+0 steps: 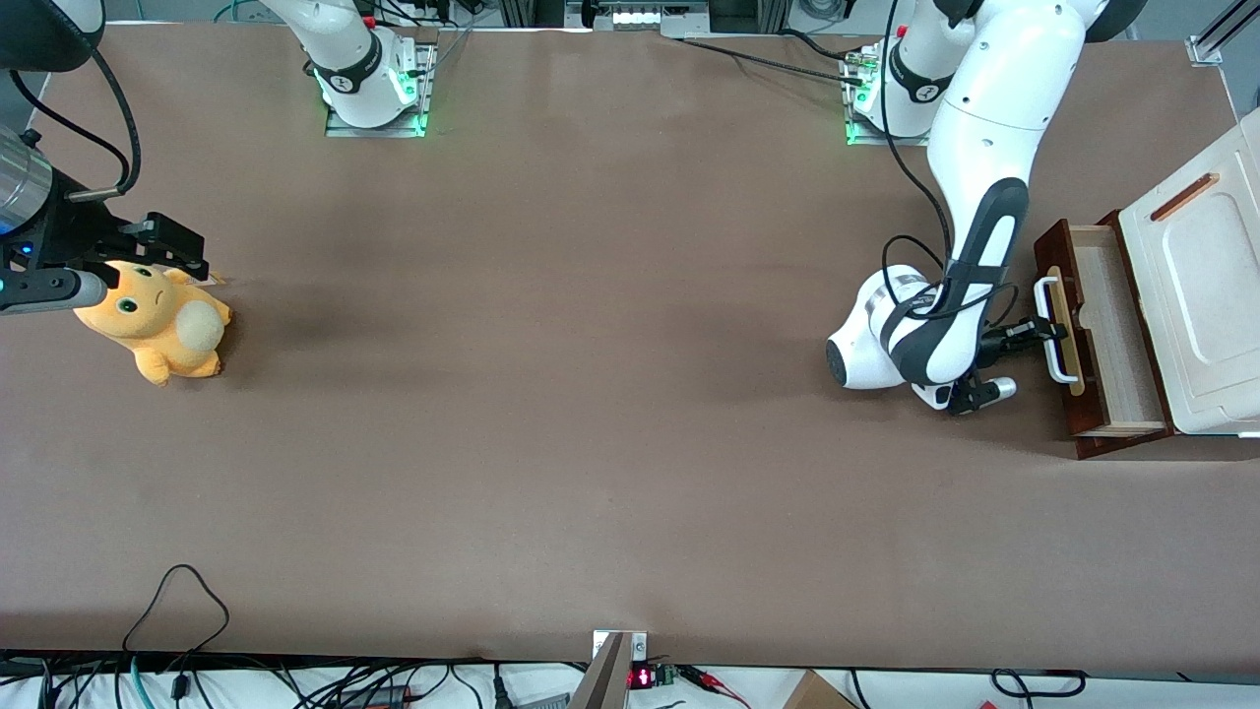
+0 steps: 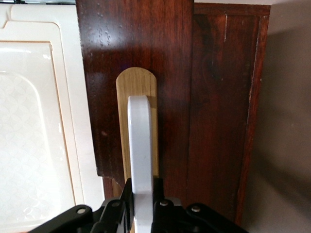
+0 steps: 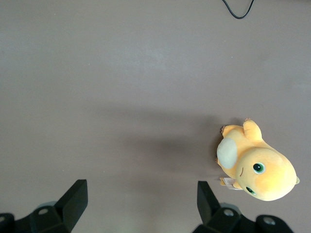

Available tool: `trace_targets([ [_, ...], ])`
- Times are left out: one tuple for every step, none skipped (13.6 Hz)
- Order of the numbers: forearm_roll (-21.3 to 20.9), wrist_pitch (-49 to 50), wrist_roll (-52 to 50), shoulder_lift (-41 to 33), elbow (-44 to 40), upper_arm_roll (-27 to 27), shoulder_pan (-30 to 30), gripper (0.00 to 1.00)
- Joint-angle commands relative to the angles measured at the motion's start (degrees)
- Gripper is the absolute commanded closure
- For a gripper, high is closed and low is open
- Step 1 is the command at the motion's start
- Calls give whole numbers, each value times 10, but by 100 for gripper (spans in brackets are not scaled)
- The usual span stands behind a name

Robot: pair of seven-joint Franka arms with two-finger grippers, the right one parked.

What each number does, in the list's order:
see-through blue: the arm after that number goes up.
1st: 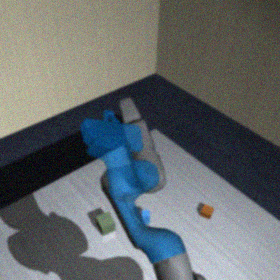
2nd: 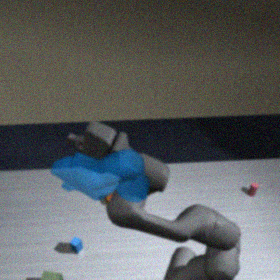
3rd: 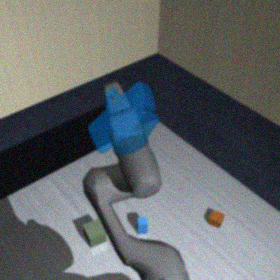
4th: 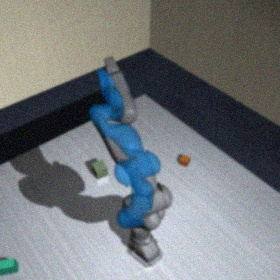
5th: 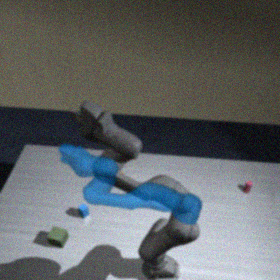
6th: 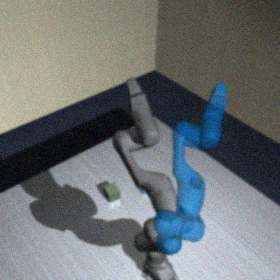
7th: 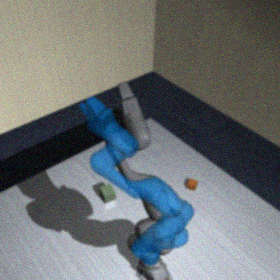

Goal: Open lower drawer with left arm only
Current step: 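Pull the handle with the left gripper, sliding the drawer outward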

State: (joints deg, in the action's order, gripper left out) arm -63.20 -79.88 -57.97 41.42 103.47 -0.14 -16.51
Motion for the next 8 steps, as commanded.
trace_targets([
  [92, 75, -29, -7, 0, 26, -53, 82],
  [92, 76, -28, -7, 0, 26, -55, 82],
  [92, 81, -28, -7, 0, 26, -55, 82],
  [92, 82, -29, -7, -1, 26, -56, 82],
  [93, 82, -28, -7, -1, 29, -56, 82],
  [93, 82, -28, -7, -1, 29, -56, 82],
  [92, 81, -28, -7, -1, 29, -55, 82],
  [91, 79, -28, -7, -1, 29, -54, 82],
])
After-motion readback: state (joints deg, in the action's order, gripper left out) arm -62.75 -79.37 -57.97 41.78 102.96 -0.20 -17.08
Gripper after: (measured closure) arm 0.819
